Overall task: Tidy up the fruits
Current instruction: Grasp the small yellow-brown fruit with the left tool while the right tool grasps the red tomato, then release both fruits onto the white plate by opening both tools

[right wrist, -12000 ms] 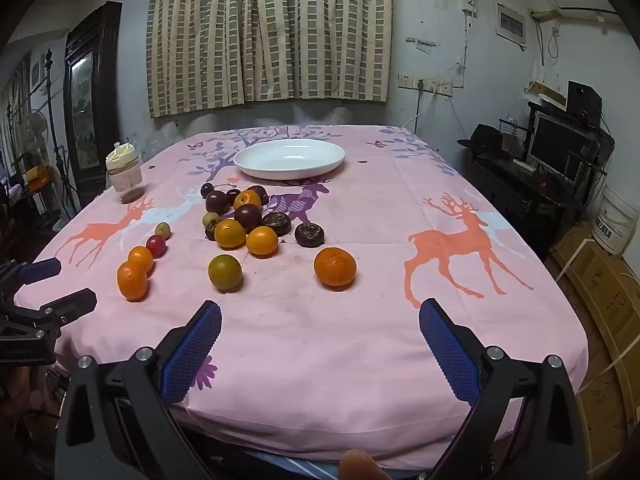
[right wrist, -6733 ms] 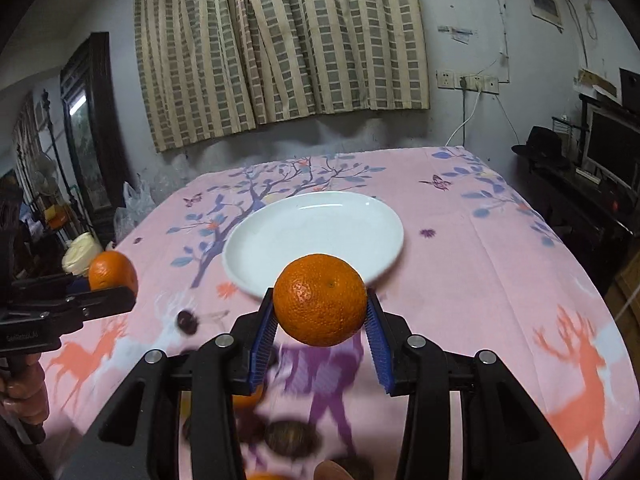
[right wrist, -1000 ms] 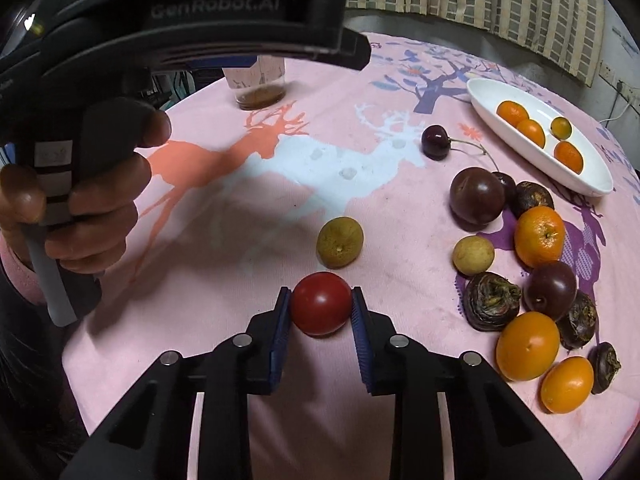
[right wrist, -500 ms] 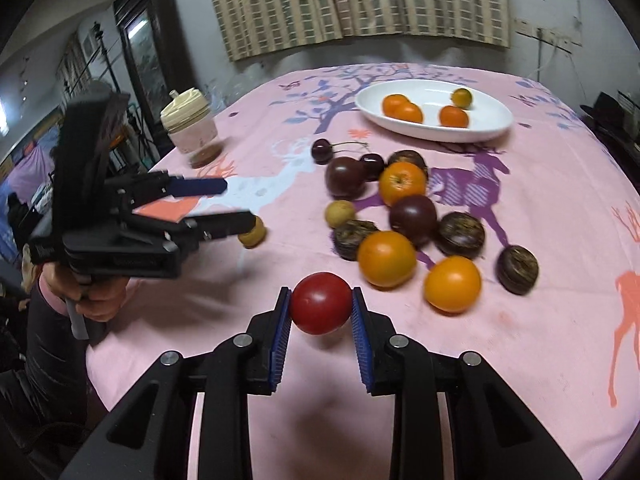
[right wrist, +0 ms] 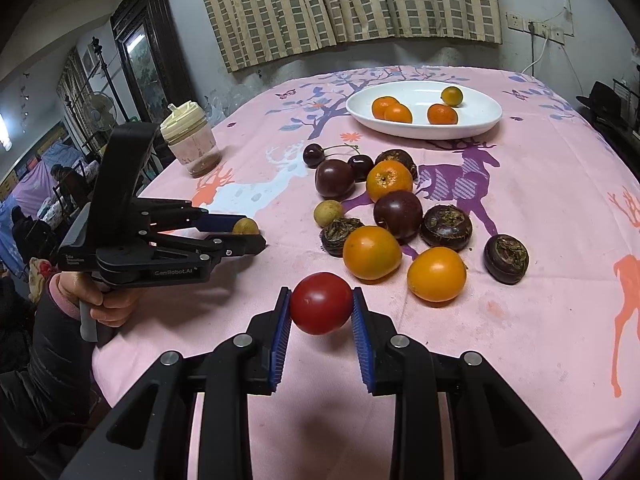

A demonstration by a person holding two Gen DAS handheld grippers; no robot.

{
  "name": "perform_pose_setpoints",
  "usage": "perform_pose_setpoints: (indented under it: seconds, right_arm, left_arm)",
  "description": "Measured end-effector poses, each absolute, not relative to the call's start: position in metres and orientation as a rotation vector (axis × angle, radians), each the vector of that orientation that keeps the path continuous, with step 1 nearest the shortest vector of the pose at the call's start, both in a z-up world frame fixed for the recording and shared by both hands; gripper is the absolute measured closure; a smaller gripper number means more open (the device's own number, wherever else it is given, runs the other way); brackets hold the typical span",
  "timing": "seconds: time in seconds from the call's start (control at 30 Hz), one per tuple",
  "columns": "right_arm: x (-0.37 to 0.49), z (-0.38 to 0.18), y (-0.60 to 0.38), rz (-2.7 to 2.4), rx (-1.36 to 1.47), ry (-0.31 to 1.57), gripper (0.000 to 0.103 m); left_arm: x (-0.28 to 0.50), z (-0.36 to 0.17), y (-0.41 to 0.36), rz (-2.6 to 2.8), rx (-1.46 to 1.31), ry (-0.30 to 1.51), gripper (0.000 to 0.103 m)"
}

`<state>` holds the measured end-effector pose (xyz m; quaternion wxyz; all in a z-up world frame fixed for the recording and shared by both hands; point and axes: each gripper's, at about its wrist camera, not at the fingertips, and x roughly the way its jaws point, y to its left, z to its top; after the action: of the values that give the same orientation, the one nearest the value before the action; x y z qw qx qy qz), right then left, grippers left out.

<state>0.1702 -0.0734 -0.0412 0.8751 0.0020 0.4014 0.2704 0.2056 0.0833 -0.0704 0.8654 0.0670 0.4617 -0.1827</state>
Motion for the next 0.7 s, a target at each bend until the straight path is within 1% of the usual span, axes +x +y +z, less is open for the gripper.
perform_pose_setpoints:
  seconds: [0.07, 0.1, 0.27, 0.4, 0.5, 0.6, 0.63, 0.7]
  right_arm:
    - [0.172, -0.042, -0.076, 0.561, 0.011, 0.838, 0.073]
    - [0.172, -0.042, -0.077, 0.56, 0.013, 0.839, 0.073]
    - [0.179, -0.039, -0.08, 0.567, 0.016, 0.833, 0.073]
    - [0.196, -0.023, -0.087, 0.55, 0.029, 0.773, 0.073]
    - [0.221, -0.006, -0.093, 0.527, 0.062, 0.698, 0.073]
    - [0.259, 0.006, -0.098, 0.493, 0.111, 0.65, 0.073]
    - [0.291, 0.013, -0.097, 0.464, 0.103, 0.642, 0.073]
    - [0.322, 0.013, -0.094, 0.41, 0.078, 0.643, 0.073]
  left_arm:
    - [0.206, -0.07, 0.083, -0.381, 0.143, 0.966, 0.067]
    - [0.206, -0.071, 0.083, -0.385, 0.145, 0.967, 0.071]
    - [0.205, -0.07, 0.082, -0.364, 0.16, 0.964, 0.077]
    - [0.209, -0.065, 0.079, -0.354, 0.156, 0.962, 0.077]
    - [0.226, -0.047, 0.078, -0.36, 0.103, 0.928, 0.077]
    - [0.259, -0.023, 0.08, -0.333, 0.018, 0.876, 0.077]
    - [0.269, -0.017, 0.08, -0.327, -0.008, 0.868, 0.077]
    - [0.297, -0.005, 0.077, -0.305, -0.049, 0.855, 0.077]
